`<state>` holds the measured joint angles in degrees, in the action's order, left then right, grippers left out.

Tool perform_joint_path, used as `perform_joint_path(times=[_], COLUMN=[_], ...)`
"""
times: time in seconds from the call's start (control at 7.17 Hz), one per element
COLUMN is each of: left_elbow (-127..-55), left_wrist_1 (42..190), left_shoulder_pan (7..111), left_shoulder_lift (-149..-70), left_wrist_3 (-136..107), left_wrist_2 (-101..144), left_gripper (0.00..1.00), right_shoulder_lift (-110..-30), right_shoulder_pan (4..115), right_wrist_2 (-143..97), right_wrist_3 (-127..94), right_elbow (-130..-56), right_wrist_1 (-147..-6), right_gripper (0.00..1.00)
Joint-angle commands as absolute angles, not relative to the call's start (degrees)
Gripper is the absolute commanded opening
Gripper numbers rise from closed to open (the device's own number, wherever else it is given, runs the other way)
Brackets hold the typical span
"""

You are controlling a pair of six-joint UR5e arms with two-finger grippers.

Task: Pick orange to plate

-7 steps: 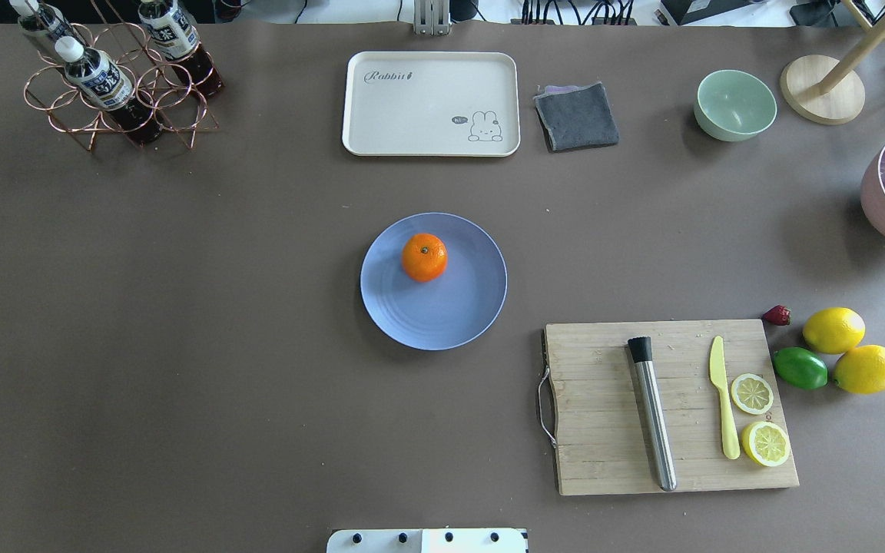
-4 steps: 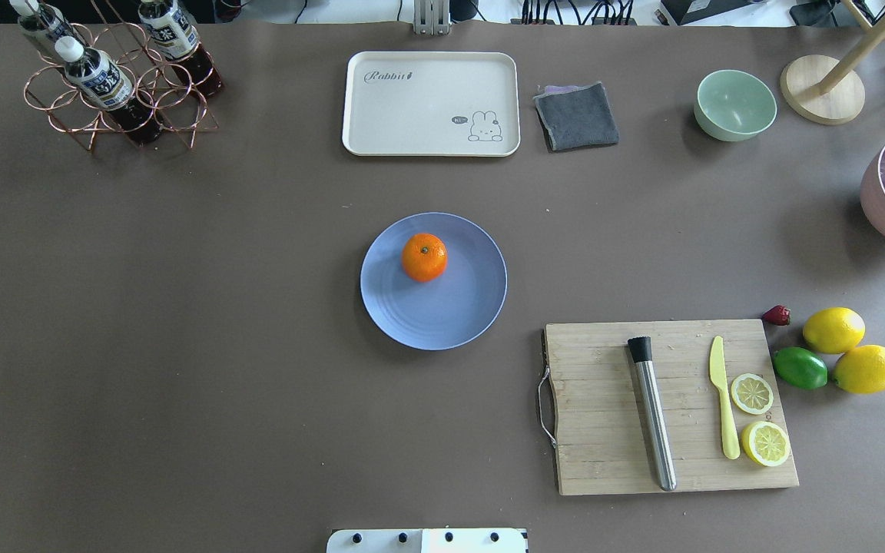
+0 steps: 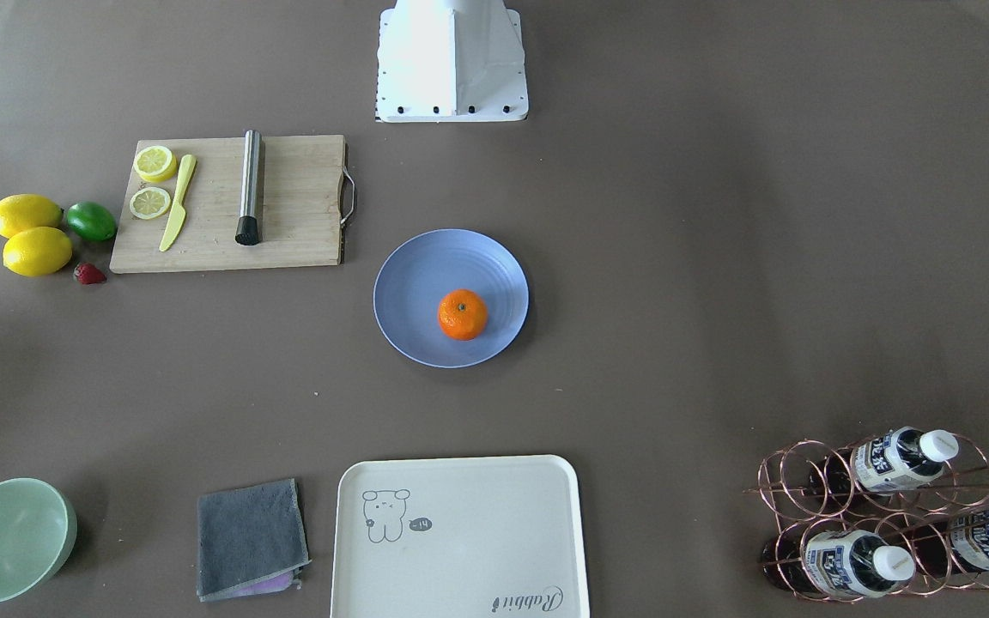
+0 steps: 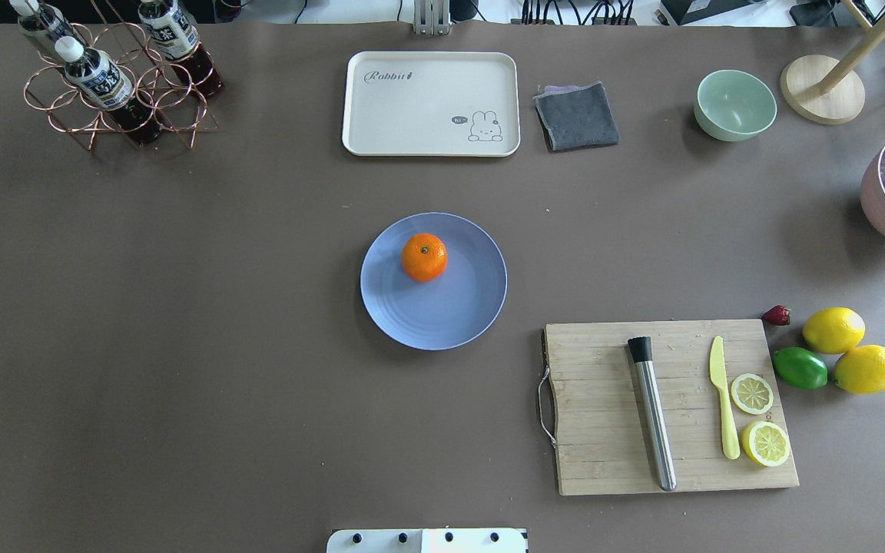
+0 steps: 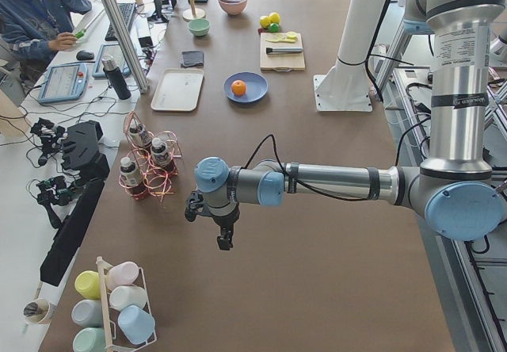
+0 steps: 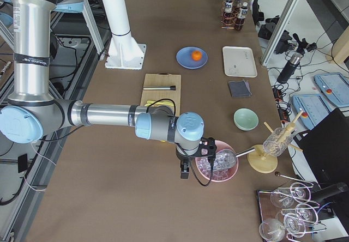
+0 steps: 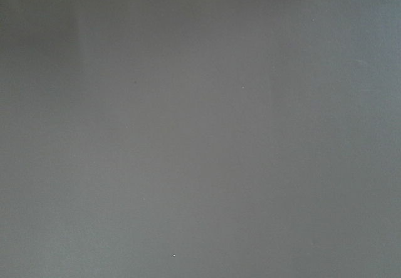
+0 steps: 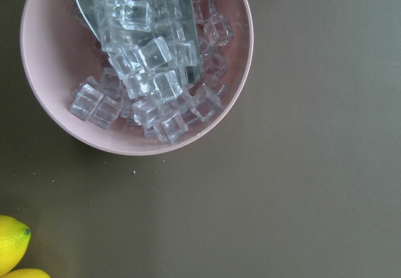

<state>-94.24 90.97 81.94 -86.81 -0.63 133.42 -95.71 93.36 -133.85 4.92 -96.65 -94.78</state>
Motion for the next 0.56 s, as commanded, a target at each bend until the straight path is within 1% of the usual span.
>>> perform_joint_path(times=[0.0,0.42], left_elbow=[-94.31,-94.31], left_wrist_1=[90.97,90.97], left_shoulder_pan=[82.09,82.09], left_shoulder_lift=[-86.66,-86.66], left_wrist_3=[-0.62,-0.70], left_wrist_2=[133.50,133.51], left_gripper=[0.98,0.98], right_shoulder_lift=[-95.63,-95.71], right_shoulder_pan=[93.25,92.64], right_wrist_2=[-134.21,-134.30], right_wrist_3=[4.83,4.83], right_elbow=[-96.77,-96.86], right_wrist_1=[-94.75,-94.75], right_gripper=[1.00,1.00])
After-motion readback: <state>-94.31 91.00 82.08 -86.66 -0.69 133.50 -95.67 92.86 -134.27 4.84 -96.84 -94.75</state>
